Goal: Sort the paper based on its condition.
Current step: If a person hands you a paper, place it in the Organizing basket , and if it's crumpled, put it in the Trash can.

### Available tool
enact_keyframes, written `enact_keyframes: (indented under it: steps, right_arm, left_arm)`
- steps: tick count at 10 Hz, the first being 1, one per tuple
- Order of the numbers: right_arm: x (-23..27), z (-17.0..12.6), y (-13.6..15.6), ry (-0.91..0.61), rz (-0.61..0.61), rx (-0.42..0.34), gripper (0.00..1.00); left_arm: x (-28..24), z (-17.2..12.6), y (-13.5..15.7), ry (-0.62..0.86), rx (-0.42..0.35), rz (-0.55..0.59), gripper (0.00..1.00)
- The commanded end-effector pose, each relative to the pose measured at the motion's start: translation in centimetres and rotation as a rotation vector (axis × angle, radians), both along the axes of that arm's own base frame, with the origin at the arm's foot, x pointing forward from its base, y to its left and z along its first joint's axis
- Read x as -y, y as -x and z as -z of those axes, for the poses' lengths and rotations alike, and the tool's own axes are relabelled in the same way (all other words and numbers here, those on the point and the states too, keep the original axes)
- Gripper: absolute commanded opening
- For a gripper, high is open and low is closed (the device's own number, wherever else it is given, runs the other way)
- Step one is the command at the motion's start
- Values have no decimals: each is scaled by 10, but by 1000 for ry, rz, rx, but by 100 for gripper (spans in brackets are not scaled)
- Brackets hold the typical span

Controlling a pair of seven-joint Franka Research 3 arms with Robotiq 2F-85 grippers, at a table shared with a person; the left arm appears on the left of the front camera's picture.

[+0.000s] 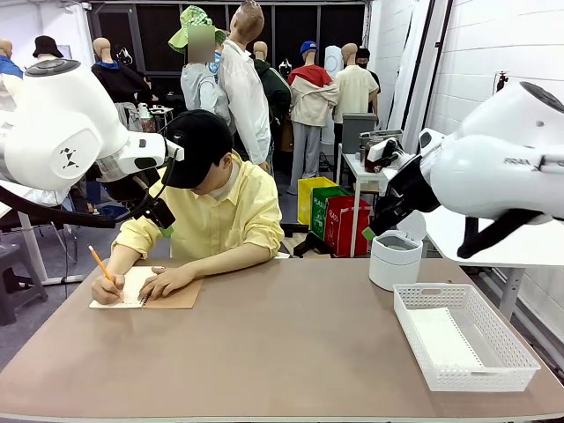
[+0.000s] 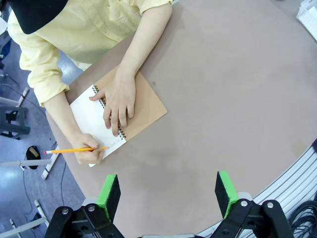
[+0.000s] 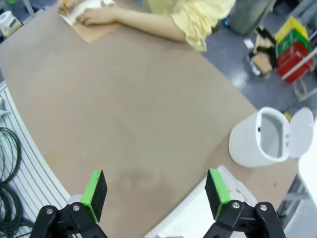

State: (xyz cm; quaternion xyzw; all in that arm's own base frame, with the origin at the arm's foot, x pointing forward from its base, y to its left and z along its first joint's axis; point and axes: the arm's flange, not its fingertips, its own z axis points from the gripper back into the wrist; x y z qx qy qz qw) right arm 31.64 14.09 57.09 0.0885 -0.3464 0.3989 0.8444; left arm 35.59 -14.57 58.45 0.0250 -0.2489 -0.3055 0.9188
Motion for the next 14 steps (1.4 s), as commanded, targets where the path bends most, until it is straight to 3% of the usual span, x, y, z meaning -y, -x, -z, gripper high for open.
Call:
enact_keyframes:
  steps: [1, 3, 6, 7, 14]
  right_arm:
    - [1, 14, 8, -75, -97, 87, 100]
    - [-4, 14, 12, -102, -122, 131, 100]
    - [-4, 19, 12, -102, -114, 113, 100]
    - [-14, -16, 2, -85, -103, 118, 100]
    - [-14, -16, 2, -85, -103, 118, 100]
  left_arm:
    - [-1, -1, 0, 4, 4, -1, 100]
    - [-1, -1, 0, 4, 4, -1, 100]
    - [-1, -1, 0, 4, 4, -1, 100]
    - [-1, -1, 0, 4, 4, -1, 100]
    - [-1, -1, 0, 4, 4, -1, 100]
